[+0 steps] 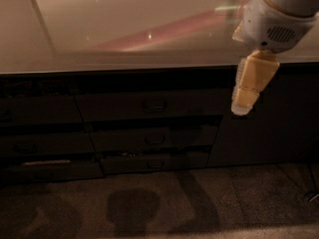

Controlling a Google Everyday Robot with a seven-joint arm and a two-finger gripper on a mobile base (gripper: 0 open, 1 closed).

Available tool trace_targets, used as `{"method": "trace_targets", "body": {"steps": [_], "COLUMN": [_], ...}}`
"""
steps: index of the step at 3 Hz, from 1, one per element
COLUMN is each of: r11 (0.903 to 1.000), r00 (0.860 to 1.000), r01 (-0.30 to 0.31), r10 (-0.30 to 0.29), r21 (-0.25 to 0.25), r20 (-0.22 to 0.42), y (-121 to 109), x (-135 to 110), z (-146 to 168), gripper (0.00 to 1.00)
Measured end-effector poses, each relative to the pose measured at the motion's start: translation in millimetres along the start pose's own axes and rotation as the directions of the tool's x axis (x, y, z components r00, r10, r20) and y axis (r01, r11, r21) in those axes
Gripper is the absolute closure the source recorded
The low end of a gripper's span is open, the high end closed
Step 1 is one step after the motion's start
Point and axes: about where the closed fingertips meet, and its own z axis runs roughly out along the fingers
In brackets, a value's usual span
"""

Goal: Open top drawer

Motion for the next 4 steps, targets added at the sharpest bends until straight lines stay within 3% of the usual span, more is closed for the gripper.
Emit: {"method": "trace_targets", "body": {"steps": [2, 3, 4], "r11": [0.9932, 0.9895, 0.9891], "r00": [0.993, 0.989, 0.988], "r01": [0.115, 0.142, 0.143], "r10": [-0.115, -0.143, -0.141], "r21": [-0.021, -0.028, -0.036], "r20": [-0.026, -0.033, 0.065], "y": [13.8, 18.4, 5.6], "x": [-77.8, -96.4, -90.3], "z": [21.2, 27.4, 30.2], "gripper": [0.00, 0.00, 0.00]}}
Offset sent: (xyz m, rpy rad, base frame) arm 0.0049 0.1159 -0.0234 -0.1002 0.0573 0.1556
